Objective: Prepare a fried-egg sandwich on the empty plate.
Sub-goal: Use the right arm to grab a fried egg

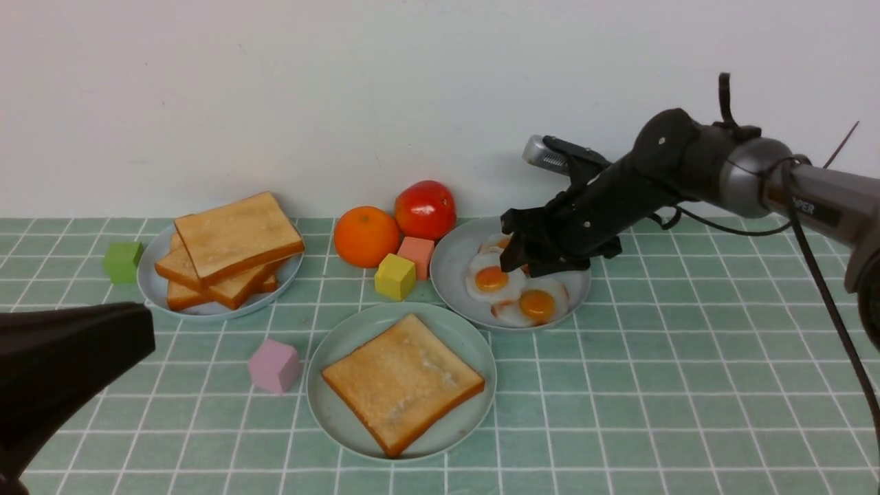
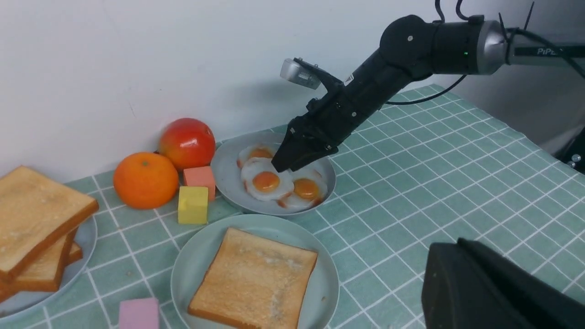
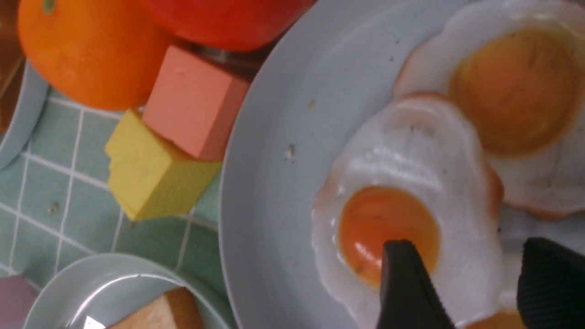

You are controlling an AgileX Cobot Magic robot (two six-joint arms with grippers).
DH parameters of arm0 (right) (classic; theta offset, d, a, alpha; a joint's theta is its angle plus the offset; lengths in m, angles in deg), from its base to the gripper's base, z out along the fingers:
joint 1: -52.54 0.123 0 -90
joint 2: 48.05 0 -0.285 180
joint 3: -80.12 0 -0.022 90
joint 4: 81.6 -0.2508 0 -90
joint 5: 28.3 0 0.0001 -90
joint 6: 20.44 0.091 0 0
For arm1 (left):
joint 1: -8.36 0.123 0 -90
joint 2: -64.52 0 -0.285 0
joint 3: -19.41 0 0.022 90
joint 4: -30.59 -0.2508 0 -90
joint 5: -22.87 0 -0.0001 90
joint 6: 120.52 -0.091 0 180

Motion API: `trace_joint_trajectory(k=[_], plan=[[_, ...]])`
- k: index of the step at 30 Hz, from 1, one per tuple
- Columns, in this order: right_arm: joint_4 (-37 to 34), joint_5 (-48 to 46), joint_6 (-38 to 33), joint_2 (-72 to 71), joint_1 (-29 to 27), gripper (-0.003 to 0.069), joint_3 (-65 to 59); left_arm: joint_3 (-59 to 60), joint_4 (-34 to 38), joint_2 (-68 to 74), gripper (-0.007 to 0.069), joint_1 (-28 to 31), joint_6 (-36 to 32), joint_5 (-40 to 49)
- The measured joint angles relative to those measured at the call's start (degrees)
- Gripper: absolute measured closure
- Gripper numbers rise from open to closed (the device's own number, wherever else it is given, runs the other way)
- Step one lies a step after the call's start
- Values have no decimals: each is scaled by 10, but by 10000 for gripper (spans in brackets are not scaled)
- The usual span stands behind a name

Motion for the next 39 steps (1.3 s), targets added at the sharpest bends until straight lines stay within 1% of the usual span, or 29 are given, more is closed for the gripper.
trace_joint_trajectory(k=[25,29,30,32,33,34,35,39], plan=[[-41,31,0,21,0,316,3,0,0,0,638,0,11,3],[-41,31,0,23,0,386,3,0,0,0,638,0,11,9],[-41,31,0,23,0,432,3,0,0,0,638,0,11,10],[-41,29,0,24,0,487,3,0,0,0,637,0,11,11],[-44,28,0,24,0,528,3,0,0,0,638,0,11,11],[-45,28,0,24,0,533,3,0,0,0,638,0,11,11],[-49,26,0,22,0,565,3,0,0,0,638,0,11,11],[-53,18,0,15,0,570,3,0,-2,0,638,0,11,15]])
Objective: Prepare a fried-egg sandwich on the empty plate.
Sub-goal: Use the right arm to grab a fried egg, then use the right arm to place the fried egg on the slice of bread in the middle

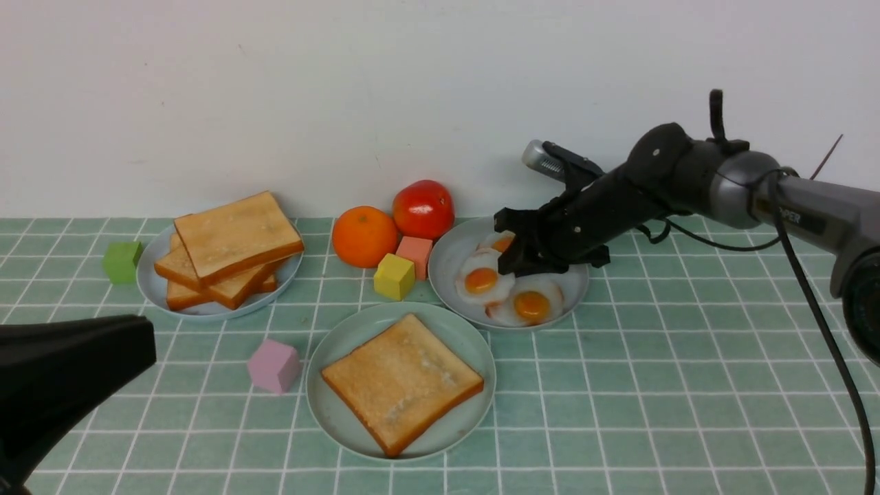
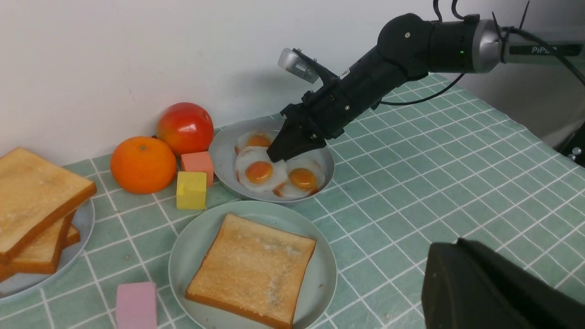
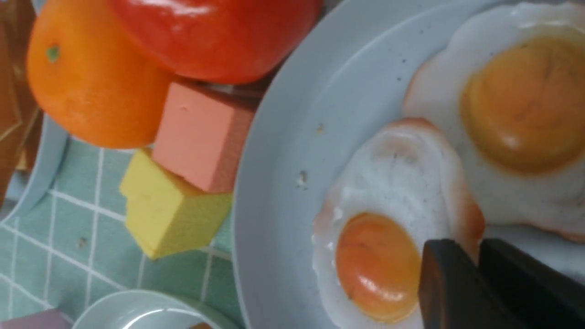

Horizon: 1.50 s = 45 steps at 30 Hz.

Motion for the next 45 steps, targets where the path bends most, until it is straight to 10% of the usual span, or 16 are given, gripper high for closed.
trace_joint_trajectory(k=[15,35,45], plan=[[-9,-133,-51,-187,38,585,-104,0,-61,0,634,0,4,95],[-190,12,-125,-105,115,585,-205,0,-81,0,626,0,30,112],[-117,-13,-67,-105,113,345,-205,0,-81,0,614,0,31,118]])
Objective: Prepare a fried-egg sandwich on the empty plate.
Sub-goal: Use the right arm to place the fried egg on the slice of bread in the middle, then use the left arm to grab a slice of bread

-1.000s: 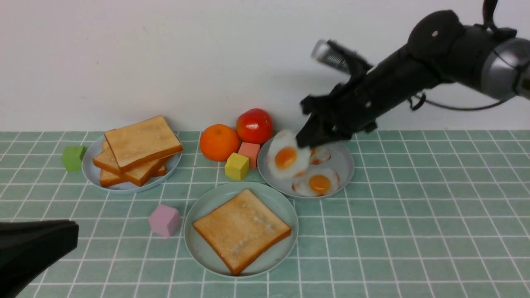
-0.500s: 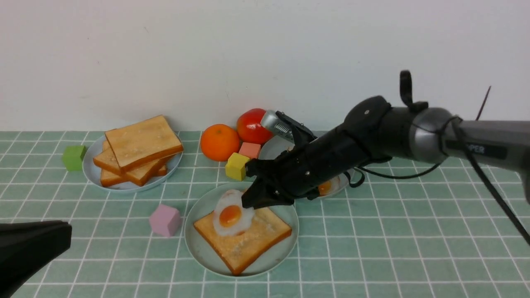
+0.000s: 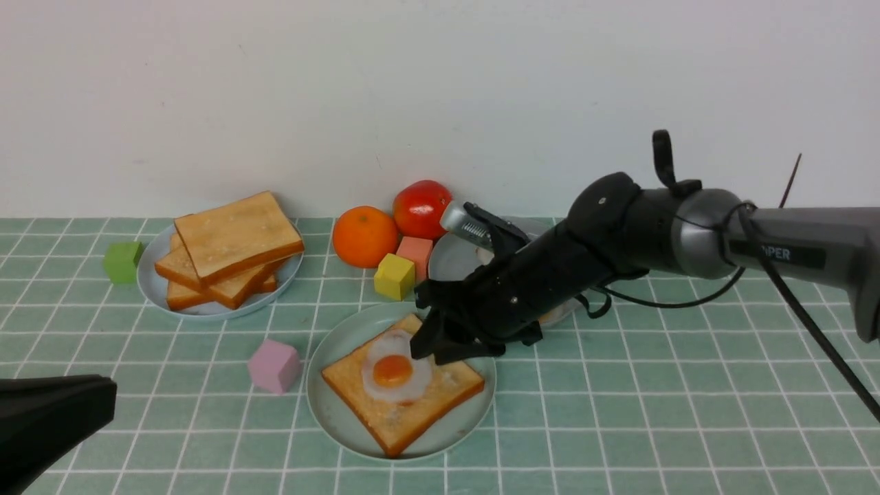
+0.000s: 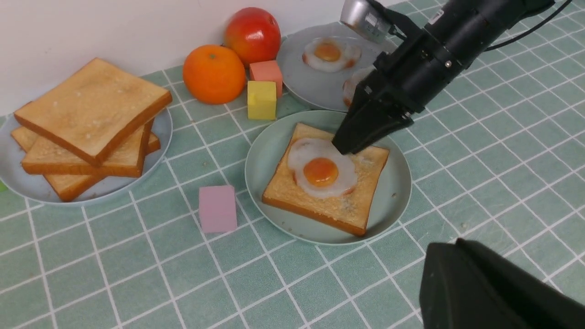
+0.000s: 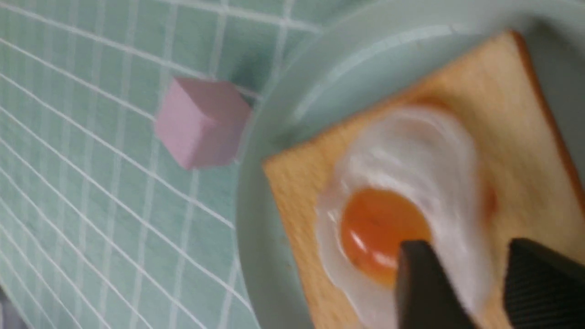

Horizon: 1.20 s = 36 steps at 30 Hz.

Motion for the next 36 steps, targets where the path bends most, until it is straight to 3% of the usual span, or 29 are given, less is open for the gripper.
trace_joint_trajectory(k=[2,5,10,13,18,21,28,33,36], plan=[[17,-17,8,-4,-4,297,0,0,0,0,612,0,0,0],[40,-37,9,-20,-10,279,0,0,0,0,609,0,1,0],[103,-79,20,-97,-20,341,0,0,-5,25,619,0,40,1],[193,-138,35,-192,-17,478,0,-5,-35,109,638,0,86,9],[333,-200,91,-333,16,662,-18,-69,-65,286,638,23,83,21],[389,-207,123,-424,42,669,-52,-130,-37,385,638,84,20,19],[471,-198,190,-618,53,658,-178,-301,139,608,638,280,-232,17],[475,-183,208,-696,53,659,-225,-403,160,725,634,326,-320,16],[477,-183,212,-723,53,658,-237,-476,117,802,569,327,-377,17]])
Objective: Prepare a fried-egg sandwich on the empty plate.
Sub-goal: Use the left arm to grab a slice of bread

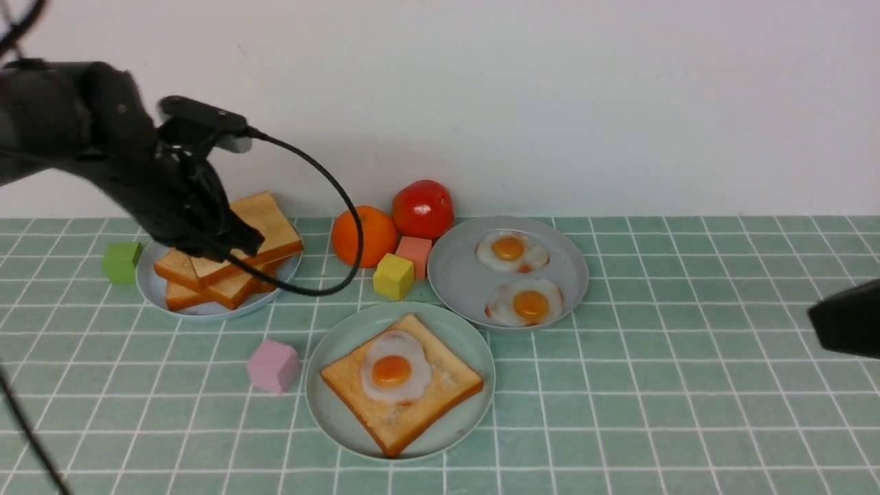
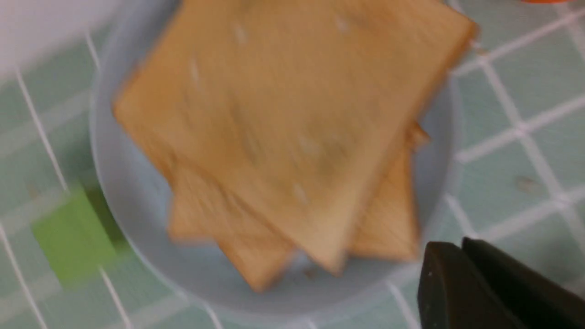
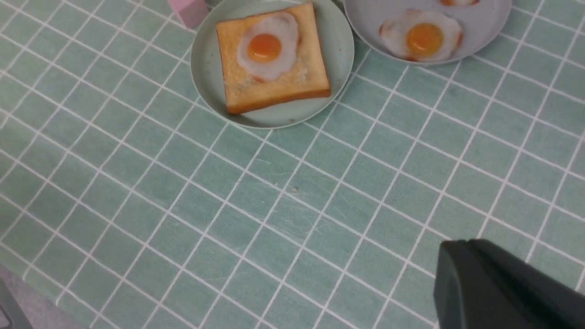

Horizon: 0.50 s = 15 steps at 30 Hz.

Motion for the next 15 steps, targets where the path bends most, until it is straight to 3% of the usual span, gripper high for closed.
trace_joint_trajectory(k=[8,10,15], plan=[[2,0,16,-4,0,655,-2,-60,-100,77,267,0,-42,-2],[2,0,18,-4,0,655,-2,-62,-120,82,226,0,-43,-11],[2,0,20,-4,0,651,-2,-62,-129,89,214,0,-43,-33]])
